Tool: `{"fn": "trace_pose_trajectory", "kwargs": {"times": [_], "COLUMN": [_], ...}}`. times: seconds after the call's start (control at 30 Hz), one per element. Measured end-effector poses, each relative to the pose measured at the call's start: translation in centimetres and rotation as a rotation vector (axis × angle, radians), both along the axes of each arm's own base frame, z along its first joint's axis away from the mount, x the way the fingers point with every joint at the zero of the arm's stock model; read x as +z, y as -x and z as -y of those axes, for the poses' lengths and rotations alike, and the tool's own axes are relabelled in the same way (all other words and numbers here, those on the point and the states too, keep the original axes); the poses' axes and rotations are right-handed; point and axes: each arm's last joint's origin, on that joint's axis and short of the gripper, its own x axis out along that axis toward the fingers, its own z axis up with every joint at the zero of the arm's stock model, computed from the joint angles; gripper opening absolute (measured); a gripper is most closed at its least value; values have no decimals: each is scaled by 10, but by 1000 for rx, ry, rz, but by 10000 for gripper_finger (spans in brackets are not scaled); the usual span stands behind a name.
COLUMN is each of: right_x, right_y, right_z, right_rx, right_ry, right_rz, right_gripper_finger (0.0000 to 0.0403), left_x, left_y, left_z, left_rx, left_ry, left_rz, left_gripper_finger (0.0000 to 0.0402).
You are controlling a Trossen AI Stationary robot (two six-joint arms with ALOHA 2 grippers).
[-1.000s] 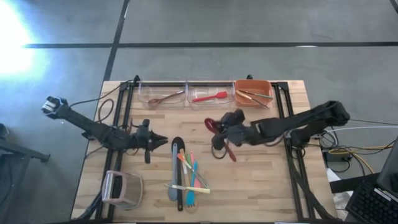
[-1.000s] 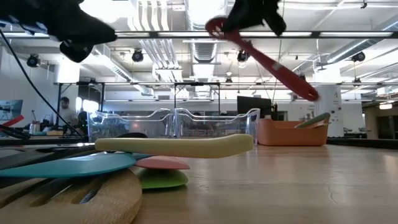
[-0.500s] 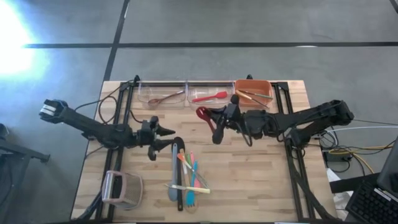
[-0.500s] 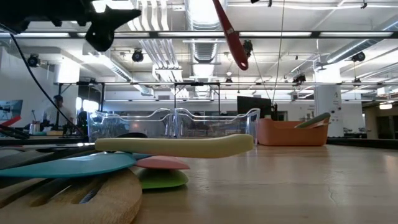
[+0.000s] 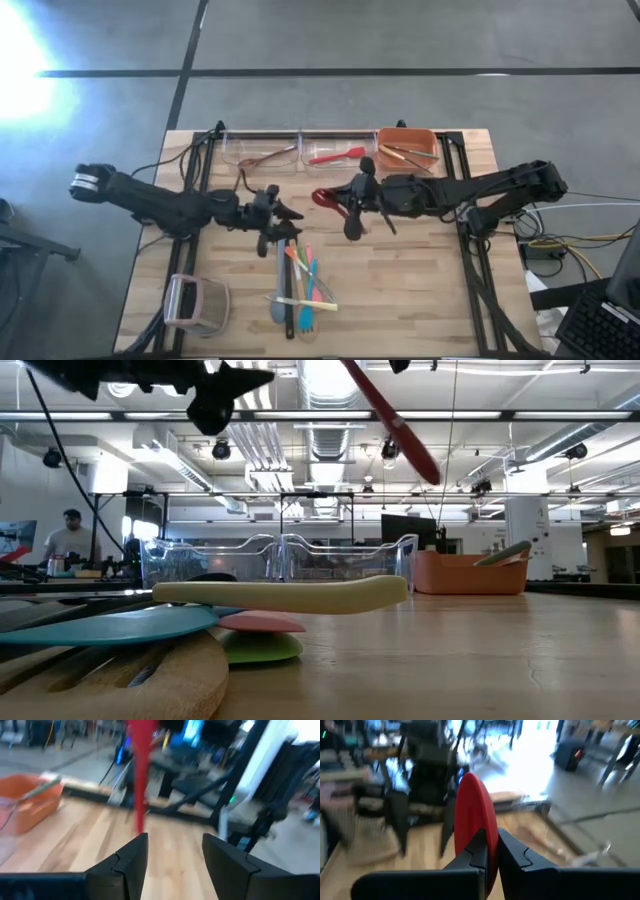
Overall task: Pick & Place Kitchen Items
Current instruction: Put the red serving spoon into the left transparent bin
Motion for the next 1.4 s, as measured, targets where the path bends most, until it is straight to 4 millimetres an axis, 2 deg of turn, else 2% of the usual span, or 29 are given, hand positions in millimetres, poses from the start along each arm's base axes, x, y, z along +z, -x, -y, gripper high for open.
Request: {"fn": "trace_pose_trajectory", "kwargs": {"times": [0.17, 0.3, 0.57, 0.7, 1.13, 1.23, 1.33, 1.4], "right_x": [6, 20, 24, 24, 39, 43, 46, 46], "right_y": [-9, -18, -35, -41, -42, -42, -42, -41], "right_z": [-3, -4, -6, -7, -9, -9, -9, -10], "right_rx": [46, 59, 65, 68, 72, 73, 76, 77], "right_ry": [21, 77, 116, 124, 138, 150, 157, 159], "right_rz": [-16, 14, 14, 5, 115, 127, 132, 135], "right_gripper_finger": [11, 11, 11, 11, 11, 11, 11, 11], "left_x": [15, 10, 3, 1, 14, 13, 10, 10], "left_y": [-16, -33, -57, -60, -68, -69, -71, -71], "left_z": [-7, -6, -4, -4, -6, -6, -7, -8], "left_rx": [32, 30, 28, 35, 92, 92, 94, 96], "left_ry": [-34, -37, -51, -70, -105, -105, -92, -85], "left_rz": [-105, -128, -36, 6, 252, 264, 241, 239], "left_gripper_finger": [191, 191, 191, 191, 190, 190, 178, 152]}}
